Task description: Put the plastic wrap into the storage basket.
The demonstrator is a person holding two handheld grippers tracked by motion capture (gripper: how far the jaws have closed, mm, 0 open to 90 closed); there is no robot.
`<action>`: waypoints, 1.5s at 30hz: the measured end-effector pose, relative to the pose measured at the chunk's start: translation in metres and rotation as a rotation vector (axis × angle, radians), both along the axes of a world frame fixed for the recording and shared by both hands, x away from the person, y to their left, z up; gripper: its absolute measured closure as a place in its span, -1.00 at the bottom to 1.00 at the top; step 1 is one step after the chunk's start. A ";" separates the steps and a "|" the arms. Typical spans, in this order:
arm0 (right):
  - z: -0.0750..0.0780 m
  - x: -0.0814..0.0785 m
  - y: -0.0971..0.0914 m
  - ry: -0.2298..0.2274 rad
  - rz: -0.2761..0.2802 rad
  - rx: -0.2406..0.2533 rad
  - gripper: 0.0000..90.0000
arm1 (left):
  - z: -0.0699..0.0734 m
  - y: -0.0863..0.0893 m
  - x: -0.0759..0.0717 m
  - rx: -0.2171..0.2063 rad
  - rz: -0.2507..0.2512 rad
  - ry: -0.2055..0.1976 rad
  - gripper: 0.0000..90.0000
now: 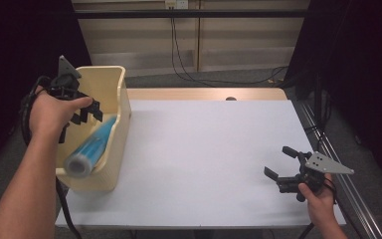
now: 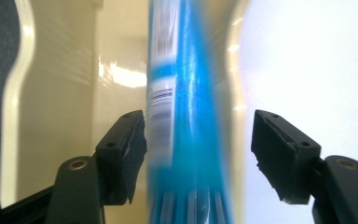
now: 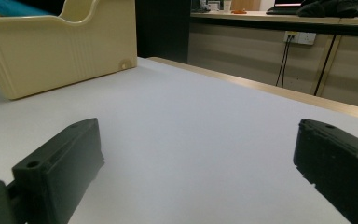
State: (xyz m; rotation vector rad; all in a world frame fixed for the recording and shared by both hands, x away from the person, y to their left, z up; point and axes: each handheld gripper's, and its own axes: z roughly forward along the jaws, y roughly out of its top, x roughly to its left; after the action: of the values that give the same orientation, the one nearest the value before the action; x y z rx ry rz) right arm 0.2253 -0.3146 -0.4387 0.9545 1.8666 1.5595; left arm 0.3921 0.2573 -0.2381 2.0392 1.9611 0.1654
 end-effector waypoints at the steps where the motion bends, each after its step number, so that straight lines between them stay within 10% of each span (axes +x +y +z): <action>1: 0.000 0.001 0.001 0.002 0.003 -0.003 -0.98 | 0.005 -0.001 -0.001 -0.003 -0.002 -0.011 -0.28; 21: 0.000 0.002 0.003 -0.004 0.014 -0.019 -0.98 | -0.018 -0.077 0.013 -0.101 -0.203 -0.067 -0.46; 45: -0.001 0.001 0.003 0.003 0.015 -0.017 -0.98 | -0.089 -0.144 -0.003 -0.166 -0.417 -0.047 -0.54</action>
State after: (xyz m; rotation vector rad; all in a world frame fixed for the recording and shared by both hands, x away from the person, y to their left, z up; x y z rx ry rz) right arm 0.2263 -0.3113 -0.4396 0.9382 1.8901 1.5488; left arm 0.3895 0.1133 -0.3270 2.2506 1.4275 -0.0418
